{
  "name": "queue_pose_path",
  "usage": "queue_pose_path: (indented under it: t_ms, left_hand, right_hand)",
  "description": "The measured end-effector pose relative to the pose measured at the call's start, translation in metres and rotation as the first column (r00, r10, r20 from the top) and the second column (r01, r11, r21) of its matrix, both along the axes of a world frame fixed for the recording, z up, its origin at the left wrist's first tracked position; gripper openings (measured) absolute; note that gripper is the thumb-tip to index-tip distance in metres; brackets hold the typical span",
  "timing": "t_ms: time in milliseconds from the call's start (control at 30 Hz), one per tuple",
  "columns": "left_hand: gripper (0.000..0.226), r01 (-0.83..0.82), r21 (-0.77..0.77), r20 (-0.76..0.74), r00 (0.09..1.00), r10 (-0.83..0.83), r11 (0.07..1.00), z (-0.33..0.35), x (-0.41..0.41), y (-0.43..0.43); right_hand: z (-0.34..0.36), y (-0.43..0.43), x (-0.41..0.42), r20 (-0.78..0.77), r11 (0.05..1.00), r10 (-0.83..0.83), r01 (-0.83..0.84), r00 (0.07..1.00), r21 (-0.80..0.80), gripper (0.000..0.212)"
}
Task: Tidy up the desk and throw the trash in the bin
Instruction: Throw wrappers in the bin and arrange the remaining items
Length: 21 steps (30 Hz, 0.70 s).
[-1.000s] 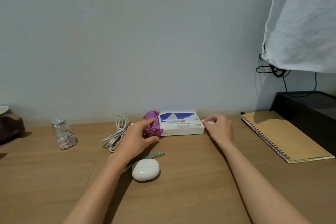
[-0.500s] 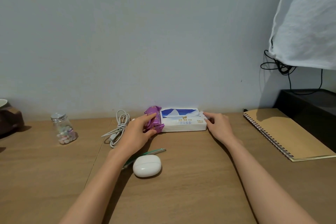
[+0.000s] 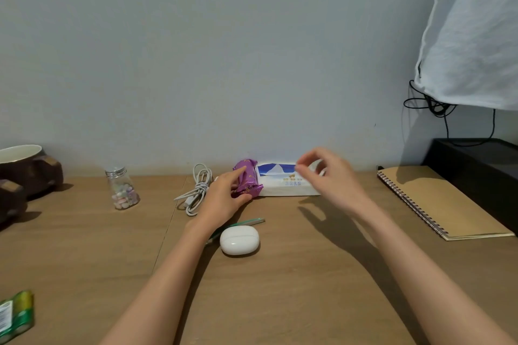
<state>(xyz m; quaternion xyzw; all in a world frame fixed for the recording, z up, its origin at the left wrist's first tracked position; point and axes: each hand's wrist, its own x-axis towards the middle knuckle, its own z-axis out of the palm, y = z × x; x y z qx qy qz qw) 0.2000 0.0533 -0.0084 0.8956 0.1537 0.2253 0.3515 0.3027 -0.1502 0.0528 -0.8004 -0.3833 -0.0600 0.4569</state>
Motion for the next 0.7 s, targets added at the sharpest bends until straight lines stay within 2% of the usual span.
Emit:
queue_pose_path:
  t_ms: [100, 167, 300, 400, 533, 633, 700]
  left_hand:
    - [0.076, 0.009, -0.091, 0.026, 1.0, -0.007, 0.996, 0.002, -0.001, 0.002]
    - [0.077, 0.017, -0.126, 0.032, 0.999, -0.013, 0.992, 0.001, -0.002, 0.004]
    - [0.075, 0.018, -0.135, 0.023, 1.0, -0.015, 0.991, 0.001, -0.003, 0.006]
    - [0.072, 0.017, -0.132, 0.03, 0.999, -0.013, 0.991, 0.001, -0.001, 0.007]
    - [0.068, 0.025, -0.14, 0.05, 0.999, -0.018, 0.99, -0.003, 0.002, 0.009]
    - [0.066, 0.017, -0.128, 0.057, 0.998, -0.01, 0.992, -0.006, 0.005, 0.009]
    - [0.065, 0.003, -0.119, 0.064, 0.998, 0.004, 0.993, -0.007, 0.006, 0.007]
  right_hand:
    - [-0.006, 0.002, -0.044, -0.182, 0.928, 0.279, -0.314, 0.943, -0.202, 0.01]
    - [-0.018, 0.008, -0.059, -0.178, 0.866, 0.365, -0.404, 0.914, -0.294, 0.022]
    - [-0.034, 0.021, -0.069, -0.098, 0.807, 0.466, -0.468, 0.88, -0.36, 0.044]
    - [-0.044, 0.027, -0.072, -0.015, 0.812, 0.466, -0.435, 0.884, -0.39, 0.052]
    - [-0.041, 0.022, -0.069, -0.031, 0.807, 0.471, -0.445, 0.882, -0.388, 0.047]
    - [-0.032, 0.002, -0.048, -0.21, 0.889, 0.369, -0.41, 0.906, -0.207, 0.038]
    - [-0.029, -0.014, -0.023, -0.216, 0.967, 0.216, -0.239, 0.952, -0.083, 0.039]
